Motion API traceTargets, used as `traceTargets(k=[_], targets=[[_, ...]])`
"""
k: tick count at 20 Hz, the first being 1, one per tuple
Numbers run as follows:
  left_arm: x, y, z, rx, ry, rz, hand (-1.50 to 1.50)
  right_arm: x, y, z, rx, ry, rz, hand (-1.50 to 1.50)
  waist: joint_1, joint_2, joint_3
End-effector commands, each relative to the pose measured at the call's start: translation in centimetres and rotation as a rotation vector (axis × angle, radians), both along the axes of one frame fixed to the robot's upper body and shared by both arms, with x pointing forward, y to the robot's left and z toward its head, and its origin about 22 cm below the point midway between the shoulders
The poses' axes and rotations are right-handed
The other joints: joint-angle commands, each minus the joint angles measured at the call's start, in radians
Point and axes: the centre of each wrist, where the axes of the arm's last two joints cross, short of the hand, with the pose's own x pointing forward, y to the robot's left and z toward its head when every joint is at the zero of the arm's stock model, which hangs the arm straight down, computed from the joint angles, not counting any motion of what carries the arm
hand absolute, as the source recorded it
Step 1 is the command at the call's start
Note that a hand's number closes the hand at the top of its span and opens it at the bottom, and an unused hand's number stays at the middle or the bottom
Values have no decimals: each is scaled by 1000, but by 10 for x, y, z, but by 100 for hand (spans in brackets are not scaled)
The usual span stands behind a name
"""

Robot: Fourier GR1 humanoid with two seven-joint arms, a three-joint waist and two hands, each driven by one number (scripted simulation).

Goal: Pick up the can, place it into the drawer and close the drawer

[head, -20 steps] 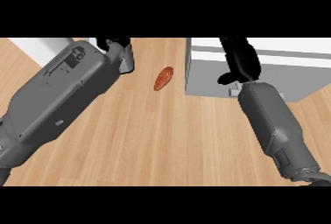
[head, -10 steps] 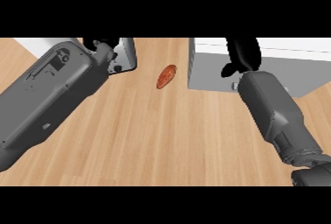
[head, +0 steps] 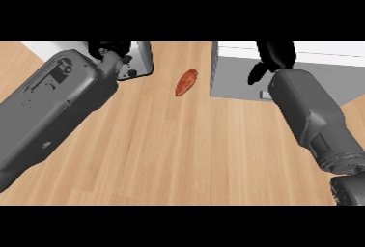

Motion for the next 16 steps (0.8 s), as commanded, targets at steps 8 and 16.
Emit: traceTargets(k=[8, 16], targets=[[-7, 7, -8, -4, 12, -15, -150, 14, 34, 41, 517, 60, 156, -150, 20, -7, -3], [-16, 19, -6, 7, 10, -30, -150, 14, 19, 41, 751, 59, 190, -150, 22, -10, -6]])
